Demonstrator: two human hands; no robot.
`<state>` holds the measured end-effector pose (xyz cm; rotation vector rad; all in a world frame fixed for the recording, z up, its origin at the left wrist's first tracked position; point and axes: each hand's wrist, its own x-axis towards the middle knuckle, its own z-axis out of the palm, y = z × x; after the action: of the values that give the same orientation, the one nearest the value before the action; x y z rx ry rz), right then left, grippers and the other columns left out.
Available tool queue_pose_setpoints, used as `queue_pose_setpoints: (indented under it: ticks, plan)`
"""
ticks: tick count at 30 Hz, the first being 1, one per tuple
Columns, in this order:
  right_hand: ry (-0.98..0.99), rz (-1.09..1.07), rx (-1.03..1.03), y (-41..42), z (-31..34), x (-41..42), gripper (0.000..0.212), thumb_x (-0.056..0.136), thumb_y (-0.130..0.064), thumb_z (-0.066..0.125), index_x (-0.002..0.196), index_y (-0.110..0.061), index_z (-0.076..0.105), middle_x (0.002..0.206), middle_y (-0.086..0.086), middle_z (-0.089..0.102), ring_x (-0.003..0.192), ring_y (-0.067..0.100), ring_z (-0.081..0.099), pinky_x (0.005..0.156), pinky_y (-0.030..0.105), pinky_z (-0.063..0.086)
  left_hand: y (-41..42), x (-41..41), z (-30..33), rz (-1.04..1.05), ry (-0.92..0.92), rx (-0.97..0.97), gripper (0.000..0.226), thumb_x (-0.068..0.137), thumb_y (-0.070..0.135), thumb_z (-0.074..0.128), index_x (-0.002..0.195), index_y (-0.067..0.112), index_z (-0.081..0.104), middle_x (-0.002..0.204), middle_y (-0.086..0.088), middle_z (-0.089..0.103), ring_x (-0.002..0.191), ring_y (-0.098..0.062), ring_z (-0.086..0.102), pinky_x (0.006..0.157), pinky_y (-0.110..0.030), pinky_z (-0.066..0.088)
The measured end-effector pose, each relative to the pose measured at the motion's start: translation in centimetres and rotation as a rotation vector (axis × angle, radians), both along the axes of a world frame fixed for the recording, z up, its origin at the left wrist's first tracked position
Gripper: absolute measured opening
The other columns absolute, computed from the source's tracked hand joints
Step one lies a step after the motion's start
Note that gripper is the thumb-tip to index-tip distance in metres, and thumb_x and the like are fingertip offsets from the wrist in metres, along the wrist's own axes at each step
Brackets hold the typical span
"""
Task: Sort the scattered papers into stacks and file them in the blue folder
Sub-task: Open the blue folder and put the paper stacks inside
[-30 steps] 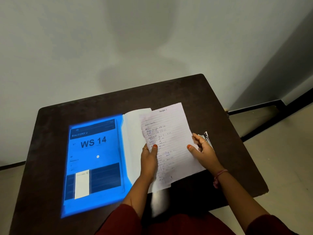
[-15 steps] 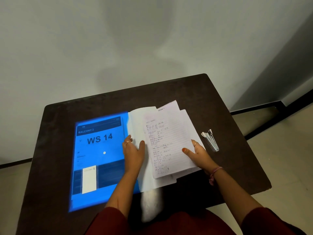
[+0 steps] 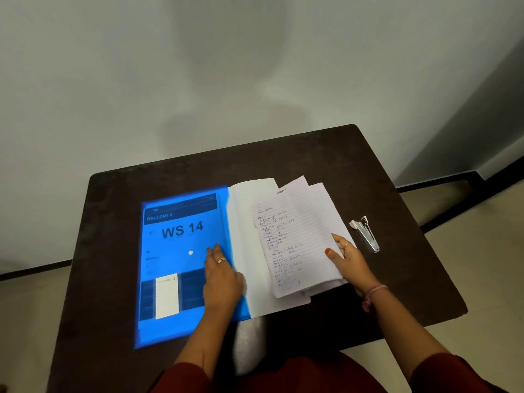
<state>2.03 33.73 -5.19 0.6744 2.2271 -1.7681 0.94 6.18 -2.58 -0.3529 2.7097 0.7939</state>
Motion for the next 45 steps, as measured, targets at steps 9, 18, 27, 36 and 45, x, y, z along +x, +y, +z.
queue_pose_setpoints:
  ticks: [9,18,27,36,45]
  plan:
    - [-0.111,0.132,-0.330,-0.2,1.2,-1.0,0.035,0.089,-0.002,0.059,0.120,-0.019,0.056,0.112,0.001,0.069,0.101,0.018,0.067,0.082,0.027,0.057,1.1,-0.4,0.8,-0.156,-0.113,-0.260,0.056,0.097,-0.007,0.021,0.150,-0.002,0.004,0.157,-0.025,-0.007,0.145,-0.039,0.006,0.107,-0.048,0.036]
    - [-0.184,0.136,-0.377,0.9,1.5,-1.8,0.035,0.088,-0.003,0.061,0.118,-0.020,0.058,0.111,0.002,0.071,0.101,0.023,0.068,0.081,0.030,0.057,1.2,-0.2,1.3,-0.129,-0.142,-0.276,0.074,0.093,-0.003,0.039,0.150,0.003,-0.009,0.157,-0.015,-0.019,0.146,-0.037,-0.008,0.111,-0.065,0.014]
    - [-0.156,0.390,-0.269,-1.9,2.0,-5.0,0.040,0.089,-0.008,0.063,0.128,-0.018,0.055,0.126,-0.005,0.062,0.109,0.015,0.063,0.095,0.033,0.051,1.1,-0.4,1.3,-0.166,-0.197,-0.254,0.076,0.098,0.016,0.044,0.150,0.003,-0.011,0.156,-0.017,-0.023,0.144,-0.038,-0.017,0.109,-0.068,0.006]
    - [0.110,0.370,0.002,-7.9,1.0,-8.7,0.051,0.093,-0.016,0.059,0.141,-0.017,0.042,0.139,-0.007,0.045,0.127,0.011,0.044,0.103,0.025,0.039,1.0,-1.0,1.8,-0.203,-0.260,-0.171,0.094,0.088,0.002,0.058,0.148,0.001,-0.014,0.153,-0.008,-0.033,0.144,-0.033,-0.022,0.111,-0.064,0.000]
    - [0.216,0.318,0.141,-13.5,-1.4,-6.6,0.052,0.093,-0.018,0.058,0.141,-0.013,0.040,0.145,0.006,0.045,0.131,0.021,0.044,0.111,0.029,0.033,1.1,-1.5,1.3,-0.158,-0.256,-0.166,0.096,0.083,-0.011,0.054,0.150,0.005,-0.013,0.153,-0.003,-0.034,0.144,-0.028,-0.022,0.113,-0.061,0.000]
